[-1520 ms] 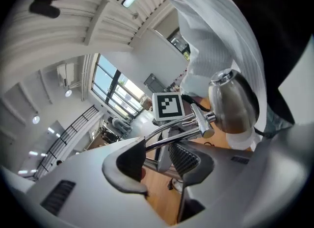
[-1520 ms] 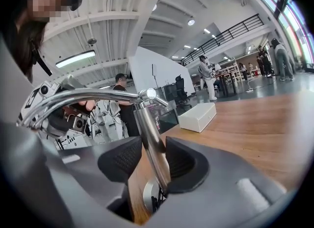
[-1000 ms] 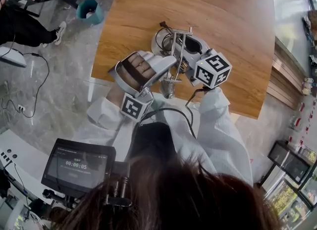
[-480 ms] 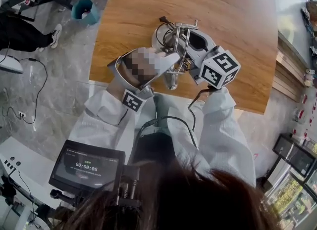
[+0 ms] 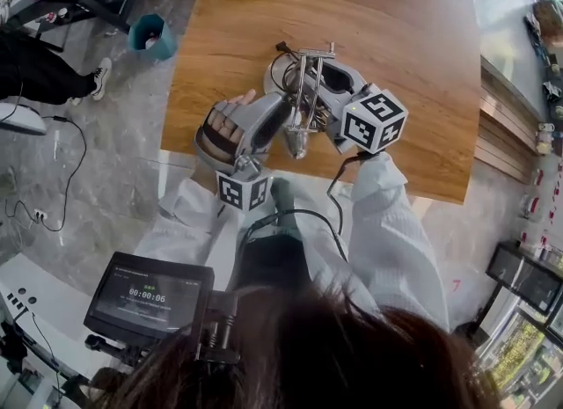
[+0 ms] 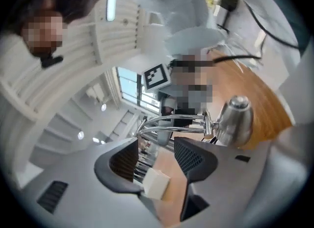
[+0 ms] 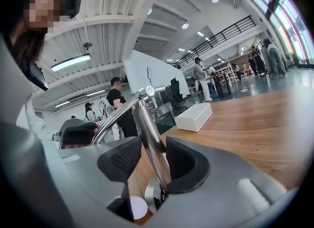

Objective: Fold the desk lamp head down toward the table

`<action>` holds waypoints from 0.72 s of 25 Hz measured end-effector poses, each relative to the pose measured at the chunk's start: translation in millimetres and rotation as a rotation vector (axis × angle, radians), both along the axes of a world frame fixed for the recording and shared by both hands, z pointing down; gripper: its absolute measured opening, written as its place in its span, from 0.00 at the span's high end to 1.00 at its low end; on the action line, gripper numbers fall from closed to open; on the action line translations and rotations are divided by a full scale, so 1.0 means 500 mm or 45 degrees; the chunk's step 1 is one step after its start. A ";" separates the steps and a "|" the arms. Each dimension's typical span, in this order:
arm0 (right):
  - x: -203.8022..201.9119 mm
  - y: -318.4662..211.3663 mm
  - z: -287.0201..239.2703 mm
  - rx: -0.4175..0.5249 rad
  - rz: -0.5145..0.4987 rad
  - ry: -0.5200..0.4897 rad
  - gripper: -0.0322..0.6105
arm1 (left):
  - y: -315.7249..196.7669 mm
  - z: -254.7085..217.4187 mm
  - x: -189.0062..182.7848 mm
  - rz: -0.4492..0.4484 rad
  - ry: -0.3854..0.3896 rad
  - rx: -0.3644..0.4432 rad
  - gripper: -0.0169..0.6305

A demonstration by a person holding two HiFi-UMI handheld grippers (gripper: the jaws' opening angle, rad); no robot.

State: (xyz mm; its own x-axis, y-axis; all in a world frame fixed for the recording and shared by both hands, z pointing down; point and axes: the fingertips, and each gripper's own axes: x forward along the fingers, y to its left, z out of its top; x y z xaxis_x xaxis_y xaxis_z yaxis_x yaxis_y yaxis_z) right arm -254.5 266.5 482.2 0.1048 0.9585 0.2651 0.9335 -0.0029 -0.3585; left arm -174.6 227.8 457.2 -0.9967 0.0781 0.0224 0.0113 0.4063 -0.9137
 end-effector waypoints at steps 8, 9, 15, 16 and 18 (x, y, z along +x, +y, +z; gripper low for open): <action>0.009 -0.092 -0.060 -0.005 0.110 0.011 0.75 | 0.038 -0.102 0.051 -0.228 0.173 0.889 0.64; 0.007 -0.109 -0.078 -0.031 0.130 0.001 0.79 | 0.040 -0.125 0.049 -0.235 0.153 0.974 0.65; 0.015 -0.145 -0.171 -0.116 0.188 -0.152 0.92 | 0.056 -0.224 0.014 -0.243 0.079 1.183 0.81; 0.016 -0.146 -0.187 -0.135 0.201 -0.167 0.94 | 0.060 -0.232 0.008 -0.255 0.068 1.205 0.88; 0.019 -0.148 -0.219 -0.166 0.228 -0.186 0.95 | 0.063 -0.241 -0.002 -0.278 0.051 1.248 0.97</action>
